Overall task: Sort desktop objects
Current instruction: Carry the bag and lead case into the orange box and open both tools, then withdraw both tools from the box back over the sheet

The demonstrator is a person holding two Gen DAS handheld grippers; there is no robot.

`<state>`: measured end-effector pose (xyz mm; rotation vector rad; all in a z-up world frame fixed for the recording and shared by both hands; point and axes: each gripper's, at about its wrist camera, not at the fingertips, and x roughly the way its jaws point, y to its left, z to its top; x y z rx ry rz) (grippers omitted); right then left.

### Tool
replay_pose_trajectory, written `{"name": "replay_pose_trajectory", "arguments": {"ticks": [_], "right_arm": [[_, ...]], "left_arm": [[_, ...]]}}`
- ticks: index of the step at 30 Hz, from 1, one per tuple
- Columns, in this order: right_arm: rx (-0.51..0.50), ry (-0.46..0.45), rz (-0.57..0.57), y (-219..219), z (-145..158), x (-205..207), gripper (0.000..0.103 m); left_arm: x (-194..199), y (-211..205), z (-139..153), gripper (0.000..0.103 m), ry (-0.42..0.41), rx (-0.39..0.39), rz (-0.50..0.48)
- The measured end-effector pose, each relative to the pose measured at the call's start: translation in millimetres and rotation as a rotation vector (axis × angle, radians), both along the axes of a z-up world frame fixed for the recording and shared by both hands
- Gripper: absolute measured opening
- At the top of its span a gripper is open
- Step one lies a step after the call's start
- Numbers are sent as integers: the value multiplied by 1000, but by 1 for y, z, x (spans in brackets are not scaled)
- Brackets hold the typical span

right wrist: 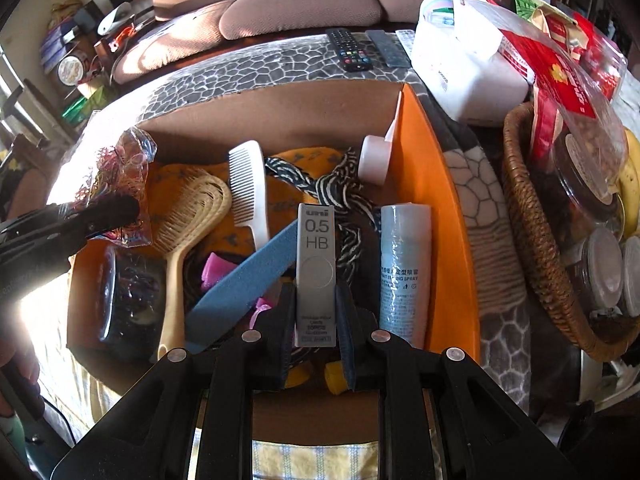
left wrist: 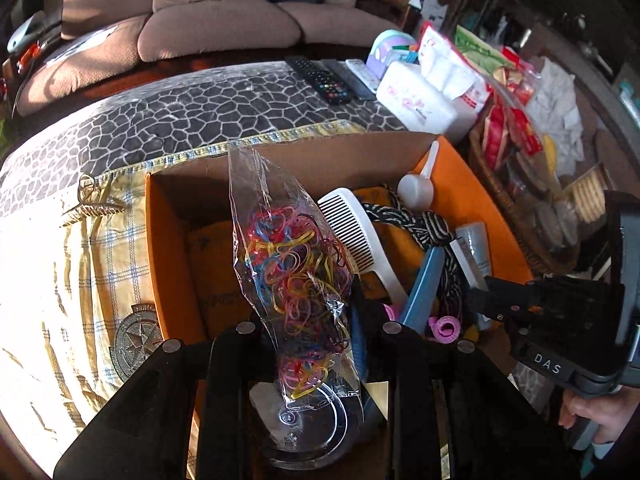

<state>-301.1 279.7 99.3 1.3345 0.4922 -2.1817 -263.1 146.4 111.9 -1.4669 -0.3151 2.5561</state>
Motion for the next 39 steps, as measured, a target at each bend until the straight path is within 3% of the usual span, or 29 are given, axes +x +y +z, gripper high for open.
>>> {"name": "replay_pose_trajectory", "arguments": {"ticks": [10,15,17,19,33,39], "right_arm": [[20,-15,-4,2,-19,-5,19],[19,-10,-22,4,-17,-6,20],[14,-7,-30,6,-14,-6,23],[11,-1,-38,6,-11,-6,32],[-9,36,-57,5,20,9,38],[-11,57,-44,-3,33,24,52]], "left_arm": [[-10,4,-17,25,-23,-9,4],[-9,1,-16,33,-26,-9,22],[-8,-1,-14,42,-21,-8,29],[-6,-4,-10,54,-11,-11,45],[19,-20,23,58,26,-25,60],[37,-26,37,65,39,-37,59]]}}
